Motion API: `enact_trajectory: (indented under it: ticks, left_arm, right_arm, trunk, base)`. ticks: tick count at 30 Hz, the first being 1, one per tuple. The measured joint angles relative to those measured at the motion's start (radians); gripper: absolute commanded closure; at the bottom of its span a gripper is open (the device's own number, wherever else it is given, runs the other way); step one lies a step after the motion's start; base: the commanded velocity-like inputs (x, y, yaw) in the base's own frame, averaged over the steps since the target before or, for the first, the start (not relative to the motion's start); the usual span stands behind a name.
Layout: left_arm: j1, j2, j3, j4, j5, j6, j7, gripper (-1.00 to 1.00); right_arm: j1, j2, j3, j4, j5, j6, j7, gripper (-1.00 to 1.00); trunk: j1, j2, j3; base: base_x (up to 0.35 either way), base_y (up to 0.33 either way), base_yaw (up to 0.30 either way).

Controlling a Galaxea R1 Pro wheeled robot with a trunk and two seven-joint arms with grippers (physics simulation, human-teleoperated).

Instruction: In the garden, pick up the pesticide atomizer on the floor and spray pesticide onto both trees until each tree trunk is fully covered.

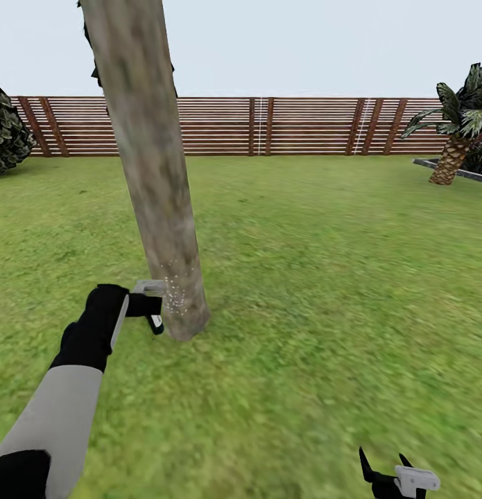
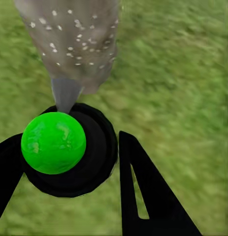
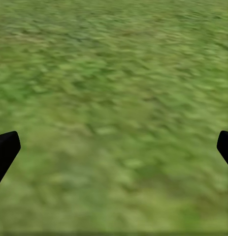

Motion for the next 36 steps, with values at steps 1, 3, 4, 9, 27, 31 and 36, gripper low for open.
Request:
enact_trajectory:
  ticks: [1, 3, 4, 9, 27, 31, 36]
  left_arm:
    - [-0.011, -0.021, -0.001, 0.000, 0.003, 0.001, 0.000, 1.00]
    - [-0.015, -0.025, -0.001, 0.000, -0.011, 0.000, 0.001, 1.00]
    - [-0.016, -0.022, -0.002, 0.000, -0.011, 0.001, 0.001, 1.00]
    - [-0.017, 0.036, 0.004, 0.000, -0.016, 0.001, 0.001, 1.00]
    - [-0.061, 0.082, 0.006, 0.019, -0.014, 0.010, 0.000, 1.00]
    - [-0.057, 0.102, 0.004, 0.041, -0.009, 0.010, 0.000, 1.00]
    - [-0.043, 0.089, -0.020, 0.114, -0.008, 0.008, 0.002, 1.00]
  right_arm:
    - [0.000, 0.000, 0.000, 0.000, 0.000, 0.000, 0.000, -1.00]
    - [0.000, 0.000, 0.000, 0.000, 0.000, 0.000, 0.000, -1.00]
    - [0.000, 0.000, 0.000, 0.000, 0.000, 0.000, 0.000, -1.00]
    - [0.000, 0.000, 0.000, 0.000, 0.000, 0.000, 0.000, -1.00]
    - [0.000, 0.000, 0.000, 0.000, 0.000, 0.000, 0.000, -1.00]
    - [0.000, 0.000, 0.000, 0.000, 0.000, 0.000, 0.000, -1.00]
    - [0.000, 0.000, 0.000, 0.000, 0.000, 0.000, 0.000, -1.00]
  trunk:
    - [0.000, 0.000, 0.000]
    - [0.000, 0.000, 0.000]
    - [0.000, 0.000, 0.000]
    - [0.000, 0.000, 0.000]
    - [0.000, 0.000, 0.000]
    - [0.000, 0.000, 0.000]
    - [0.000, 0.000, 0.000]
  base:
    - [0.000, 0.000, 0.000]
    - [0.000, 0.000, 0.000]
    - [0.000, 0.000, 0.000]
    - [0.000, 0.000, 0.000]
    - [0.000, 0.000, 0.000]
    - [0.000, 0.000, 0.000]
    - [0.000, 0.000, 0.000]
